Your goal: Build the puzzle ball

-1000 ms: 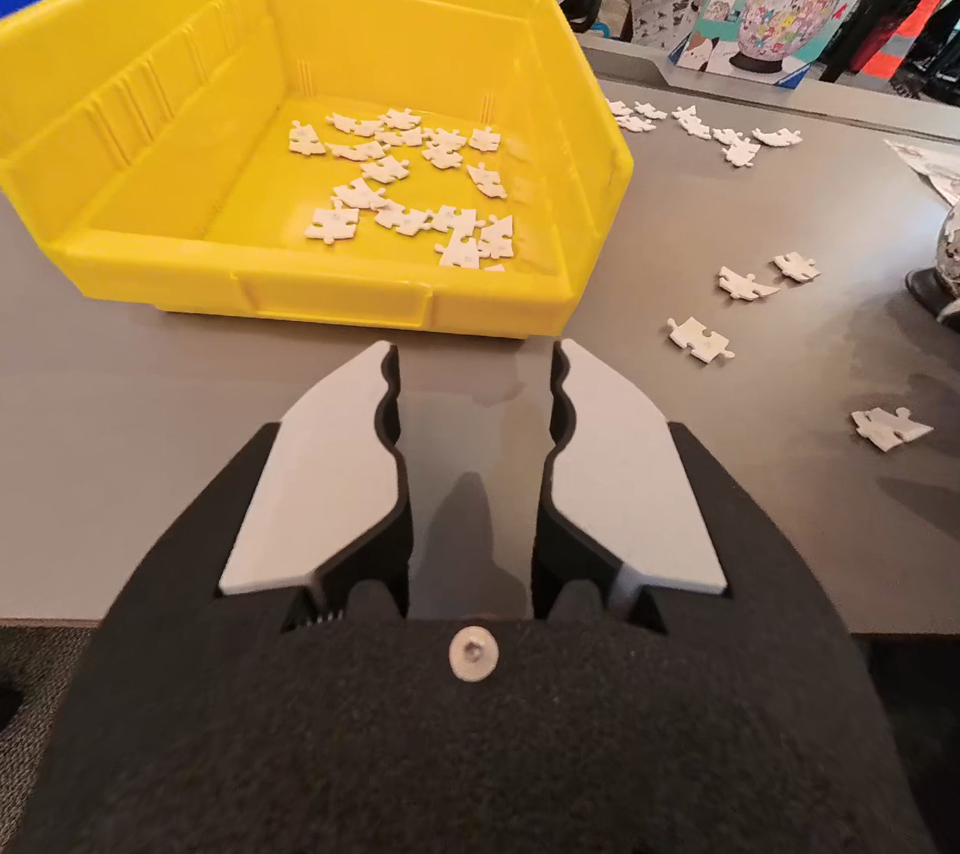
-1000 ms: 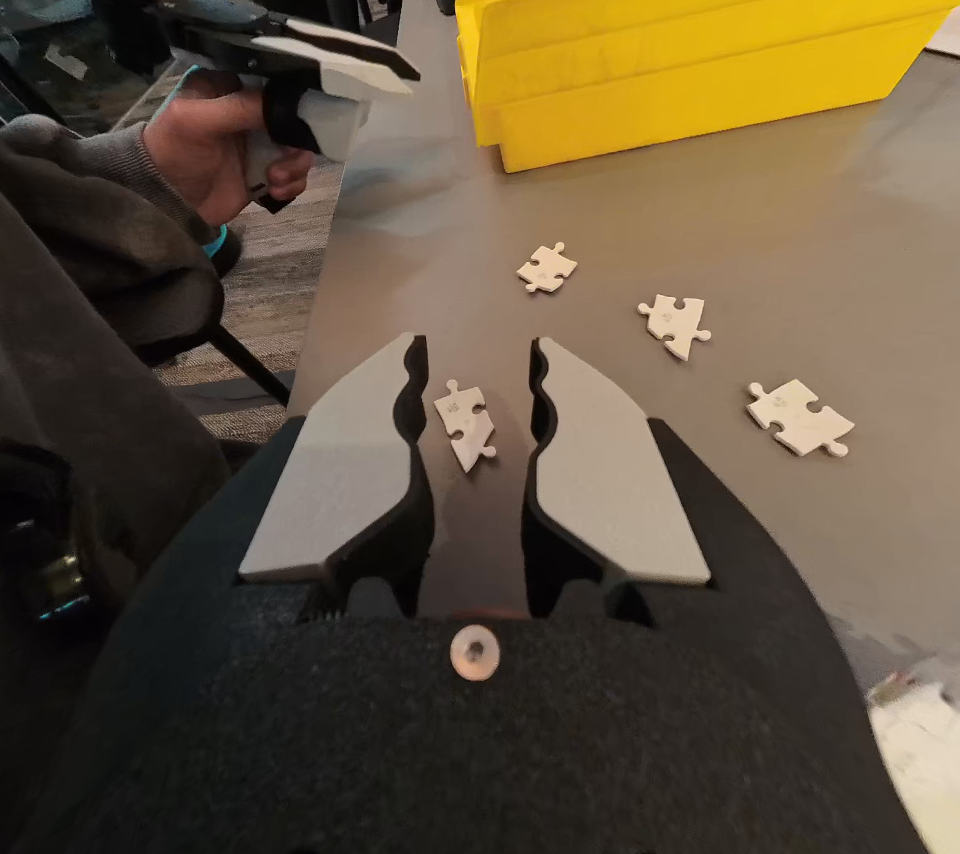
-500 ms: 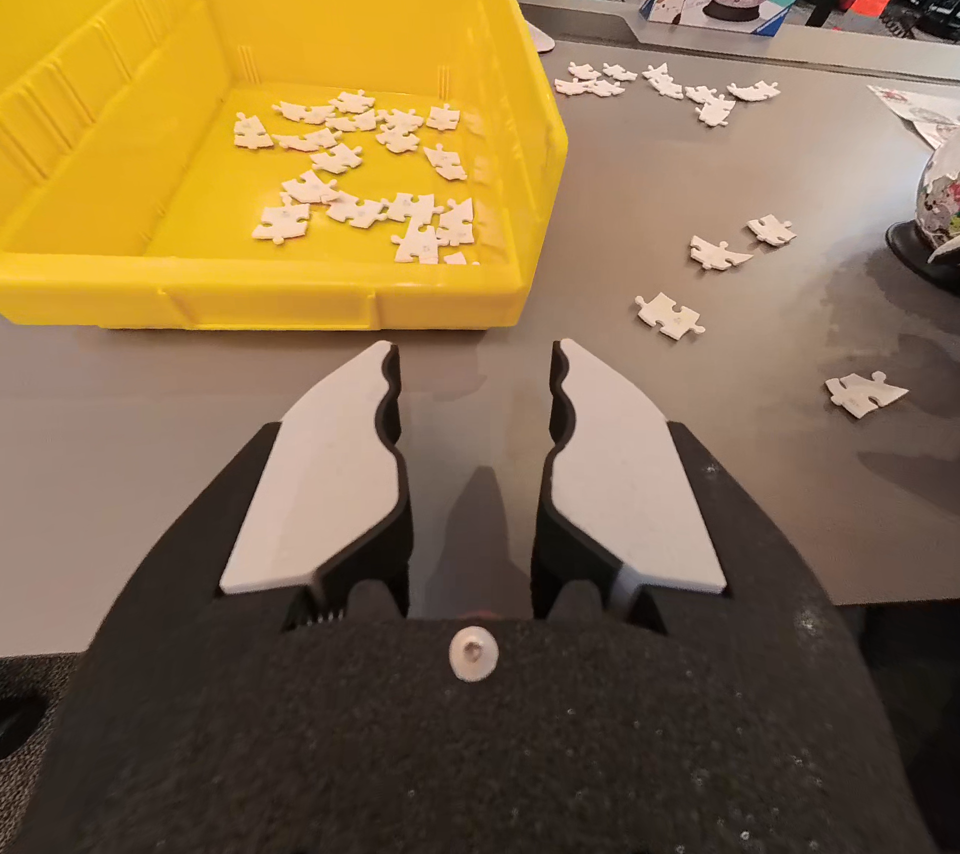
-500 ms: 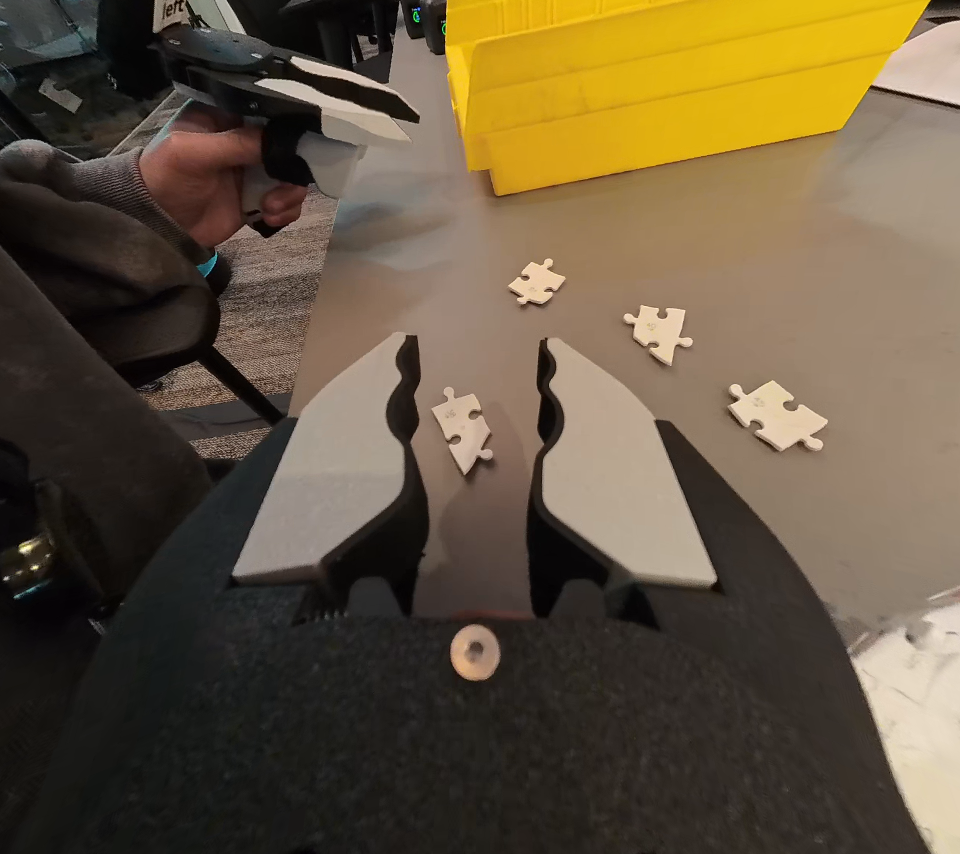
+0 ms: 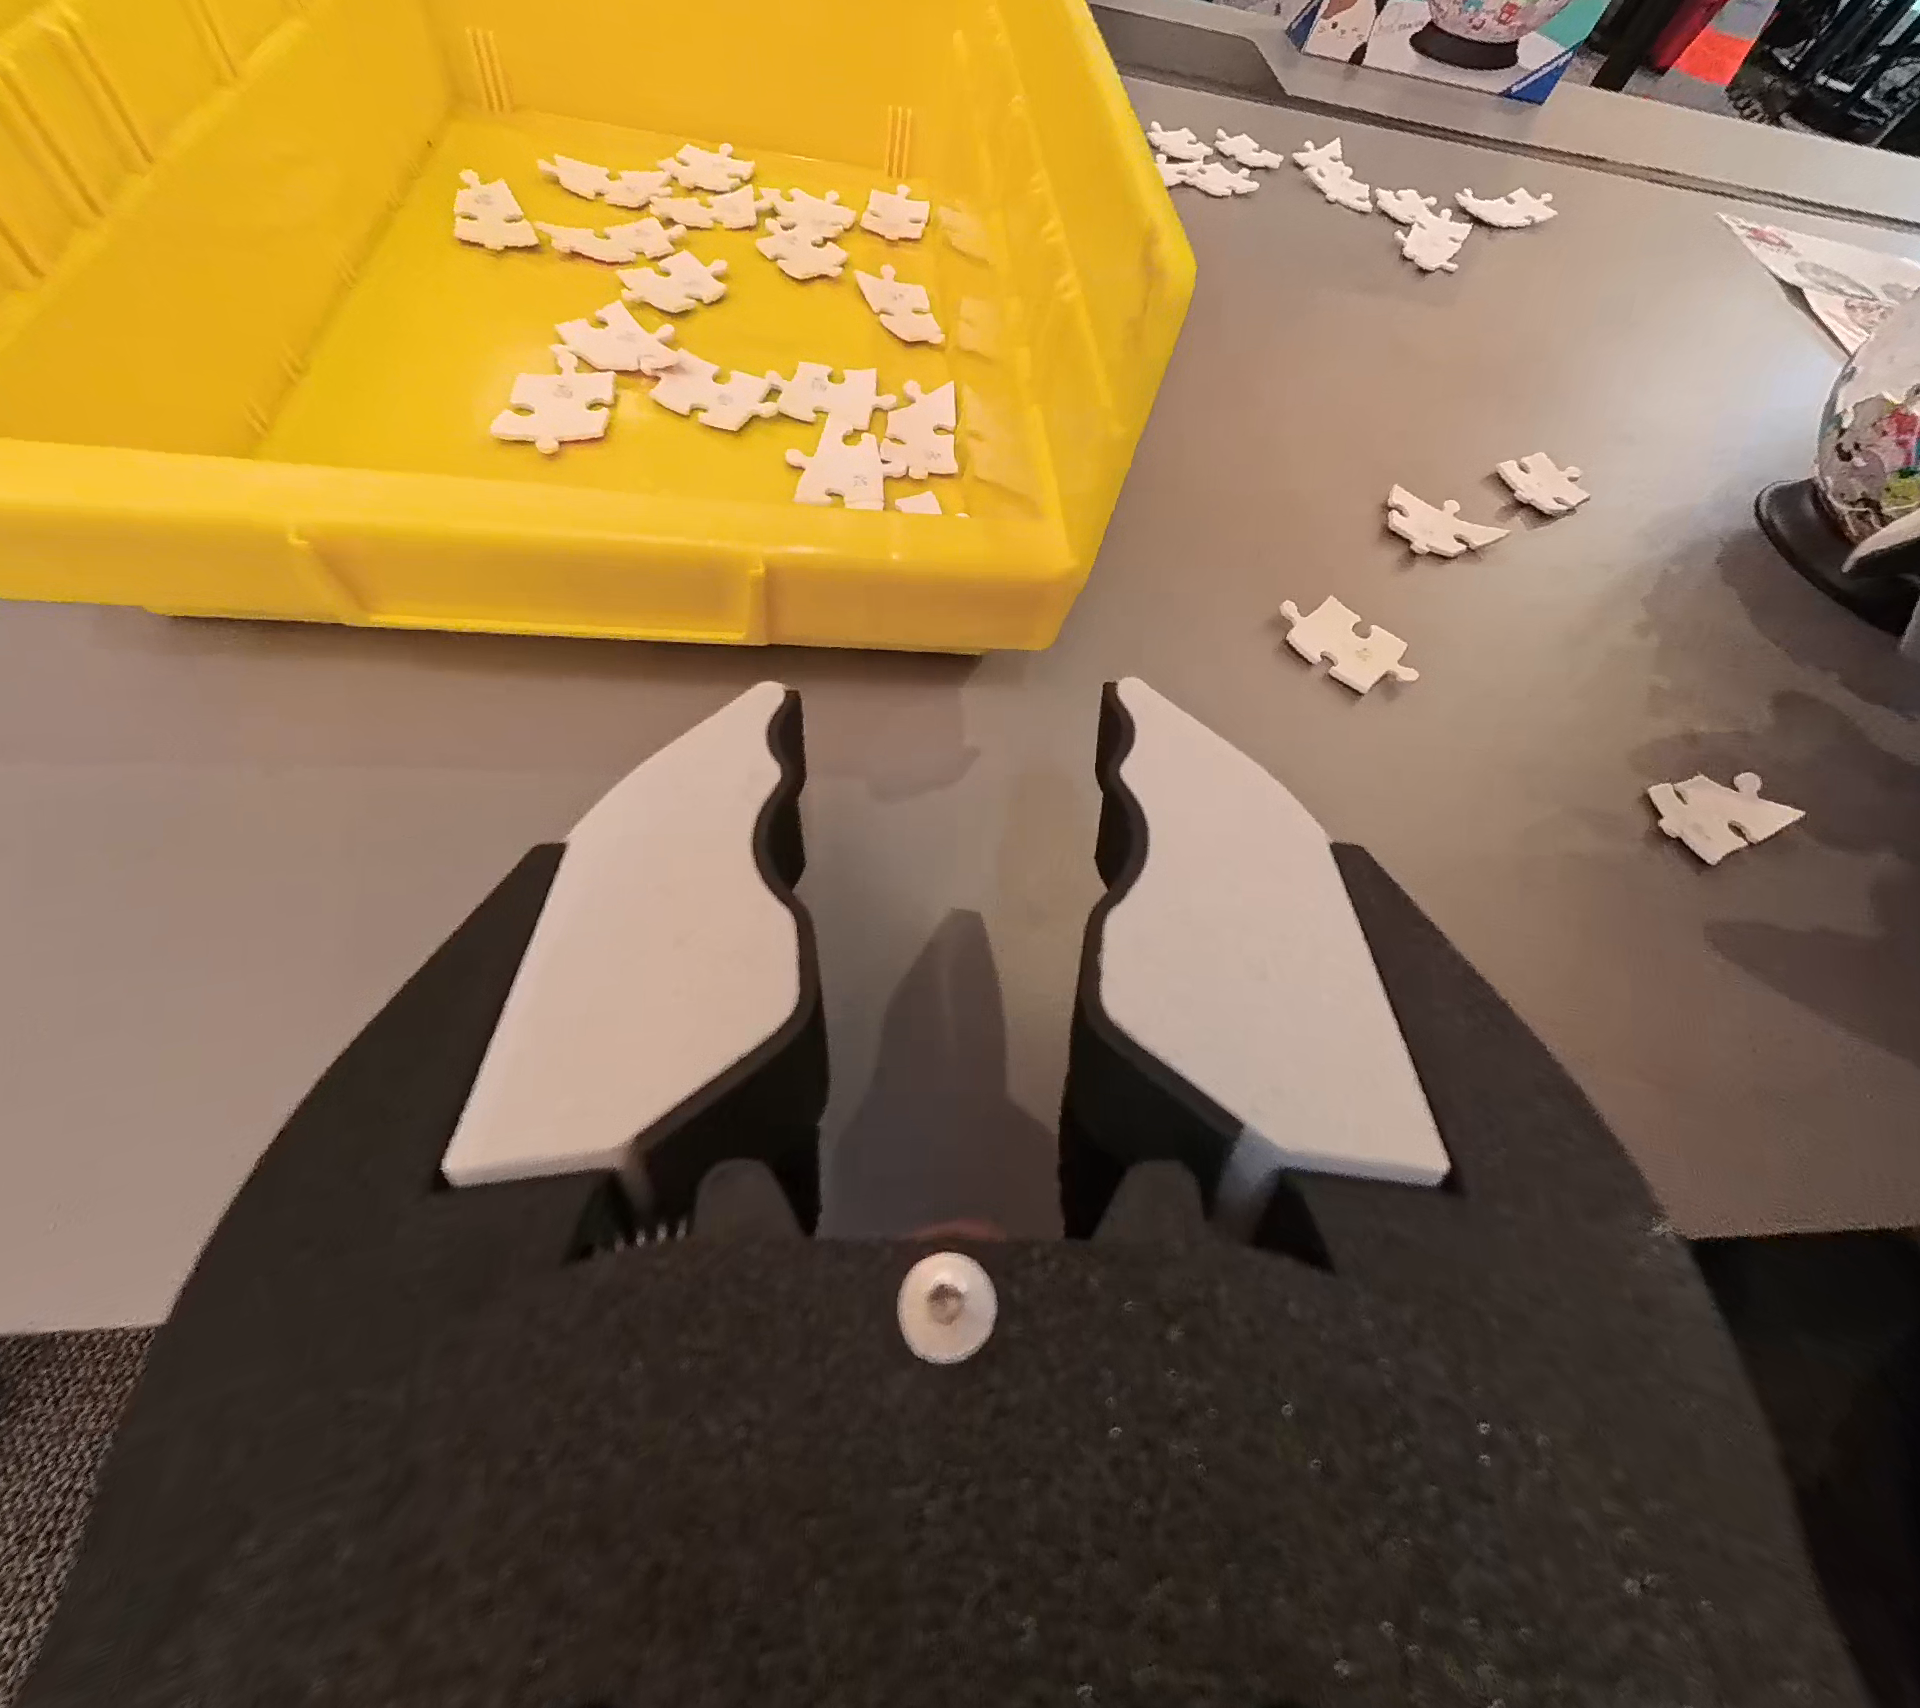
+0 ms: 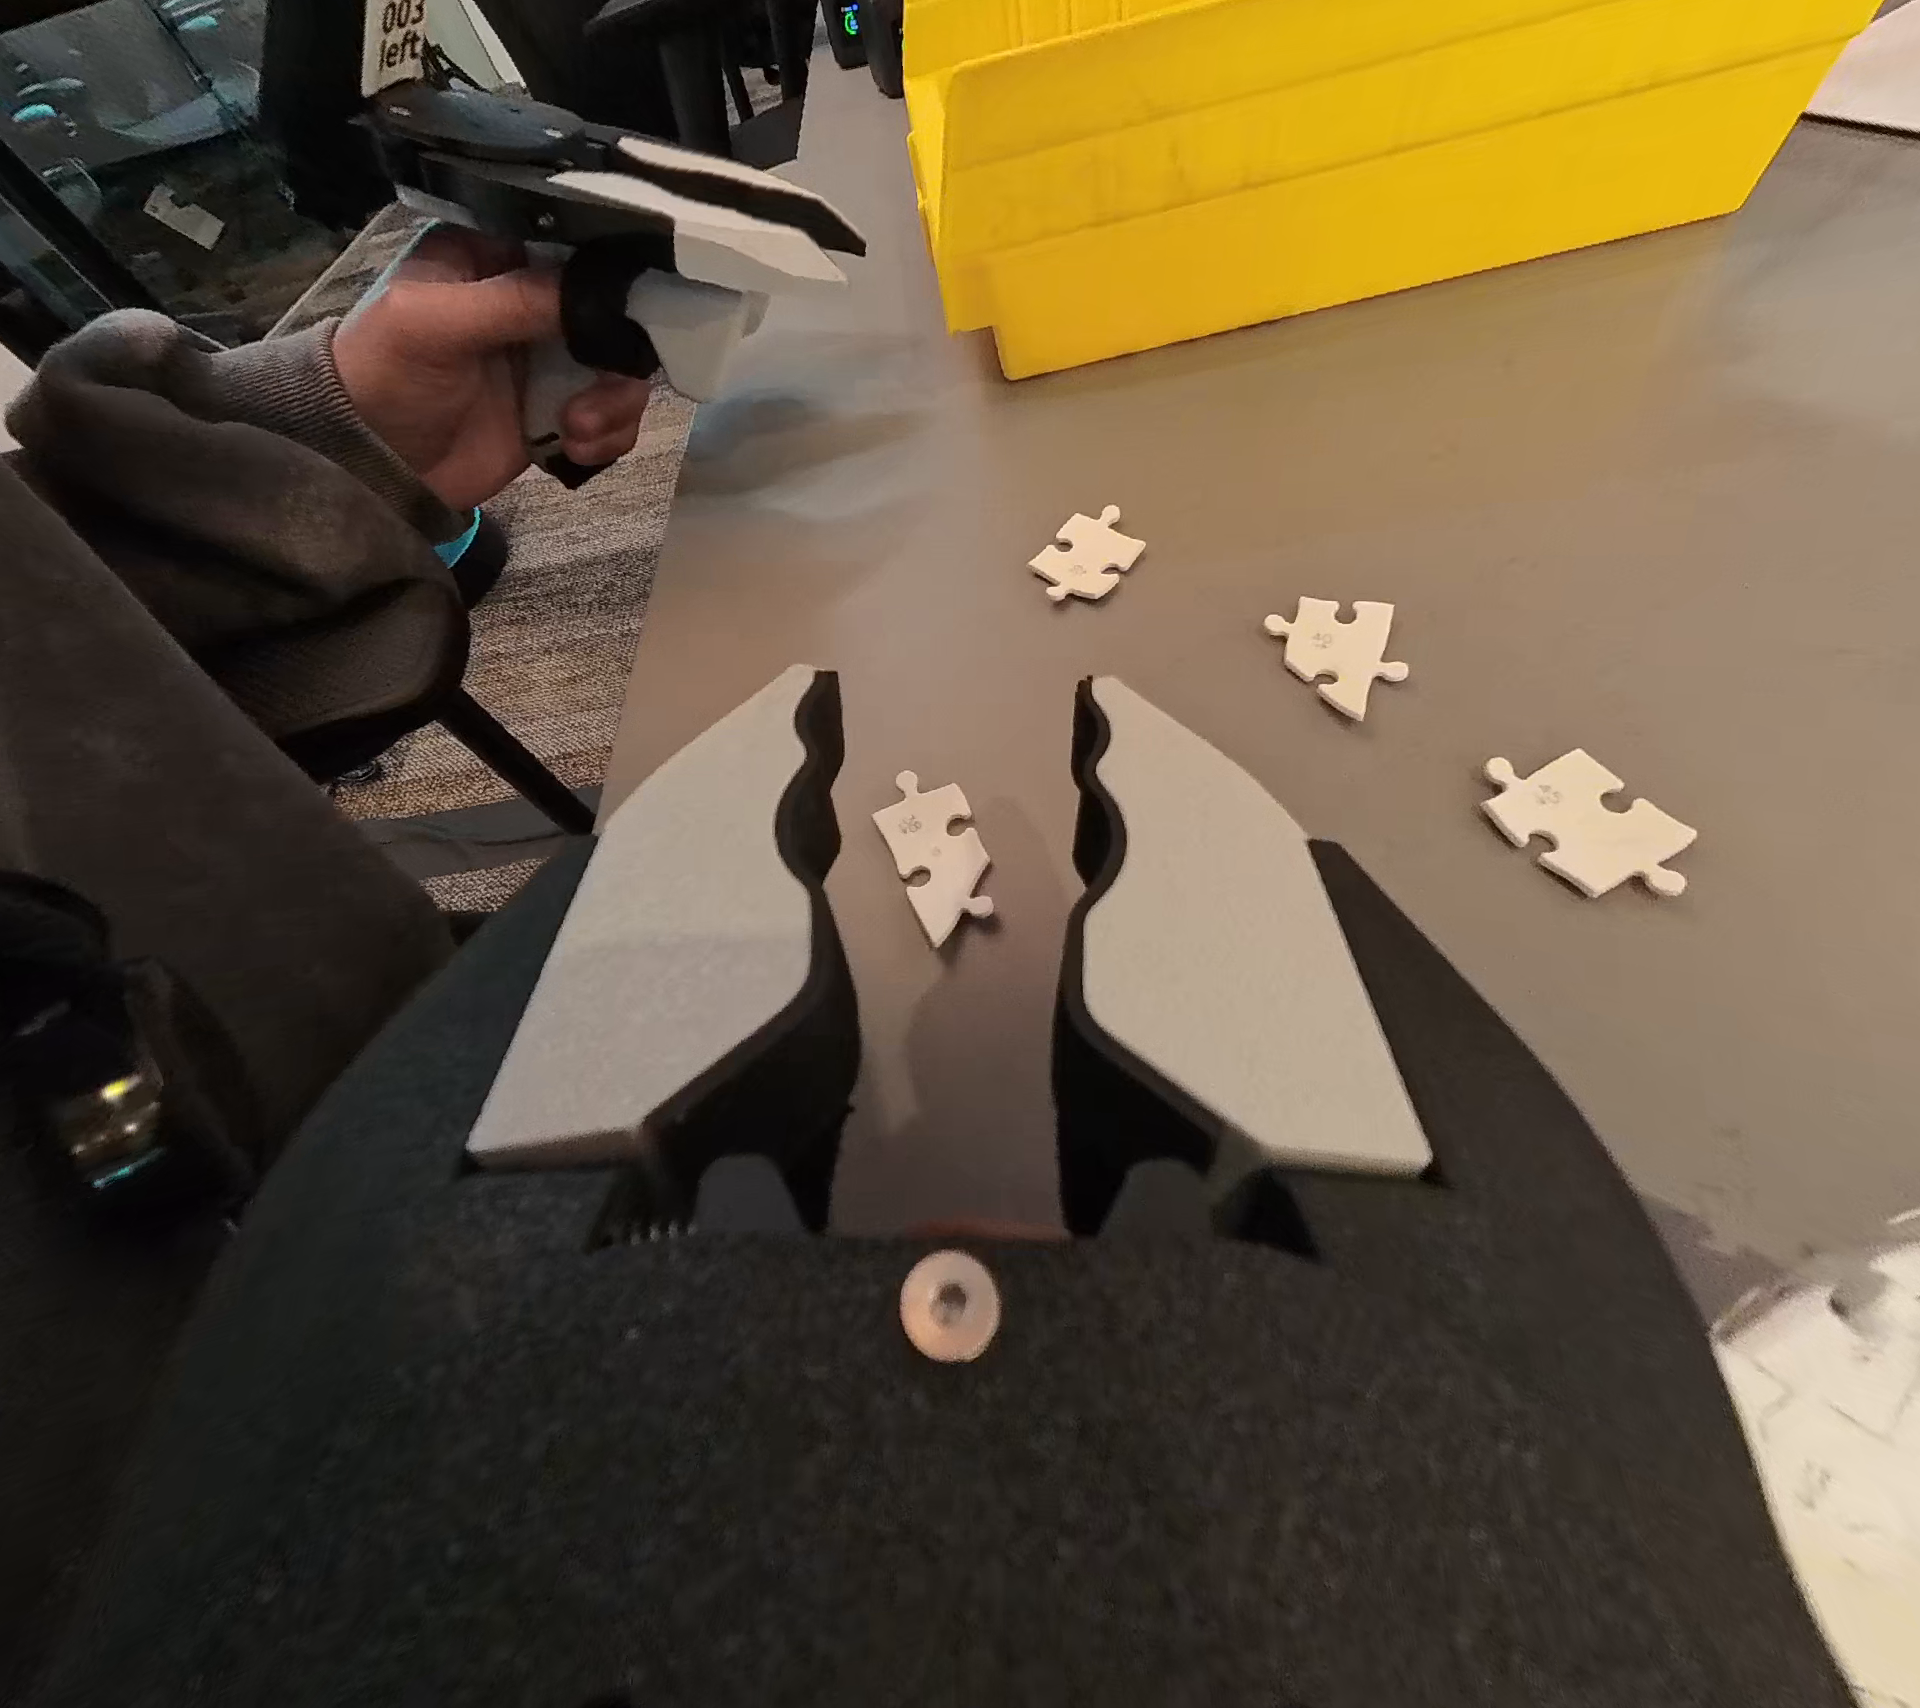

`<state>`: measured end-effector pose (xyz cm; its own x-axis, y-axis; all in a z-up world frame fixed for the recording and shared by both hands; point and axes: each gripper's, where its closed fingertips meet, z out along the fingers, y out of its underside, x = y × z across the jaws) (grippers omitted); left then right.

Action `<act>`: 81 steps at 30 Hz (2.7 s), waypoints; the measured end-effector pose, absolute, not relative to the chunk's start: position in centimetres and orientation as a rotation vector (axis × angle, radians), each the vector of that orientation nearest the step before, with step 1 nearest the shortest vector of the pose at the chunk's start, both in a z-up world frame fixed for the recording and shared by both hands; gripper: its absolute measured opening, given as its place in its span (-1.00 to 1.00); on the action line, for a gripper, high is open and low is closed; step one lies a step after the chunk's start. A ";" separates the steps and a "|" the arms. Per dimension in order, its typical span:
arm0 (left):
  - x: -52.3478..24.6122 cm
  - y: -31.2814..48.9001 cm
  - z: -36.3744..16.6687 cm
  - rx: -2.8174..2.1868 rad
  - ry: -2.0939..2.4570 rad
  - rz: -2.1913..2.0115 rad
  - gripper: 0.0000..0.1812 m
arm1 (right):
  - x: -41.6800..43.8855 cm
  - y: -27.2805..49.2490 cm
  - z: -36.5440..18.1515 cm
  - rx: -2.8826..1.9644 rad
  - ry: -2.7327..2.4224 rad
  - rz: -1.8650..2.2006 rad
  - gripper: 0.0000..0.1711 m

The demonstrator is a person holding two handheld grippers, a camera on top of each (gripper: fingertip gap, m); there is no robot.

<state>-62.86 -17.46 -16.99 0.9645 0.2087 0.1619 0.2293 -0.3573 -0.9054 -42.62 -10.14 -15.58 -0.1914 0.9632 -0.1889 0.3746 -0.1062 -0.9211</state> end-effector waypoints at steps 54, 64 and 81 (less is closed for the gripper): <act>-67.9 -8.8 -17.7 -2.723 0.279 0.137 -0.74 | -43.0 -12.0 -13.6 -1.433 -1.658 1.384 -0.53; -53.1 -8.3 -6.3 -2.193 0.908 0.287 -0.74 | -43.1 -8.2 -5.4 -1.754 -1.664 1.360 -0.64; -35.3 -7.7 -6.0 -1.931 1.391 0.278 -0.86 | -34.5 -7.5 -6.0 -1.961 -1.477 1.411 -0.97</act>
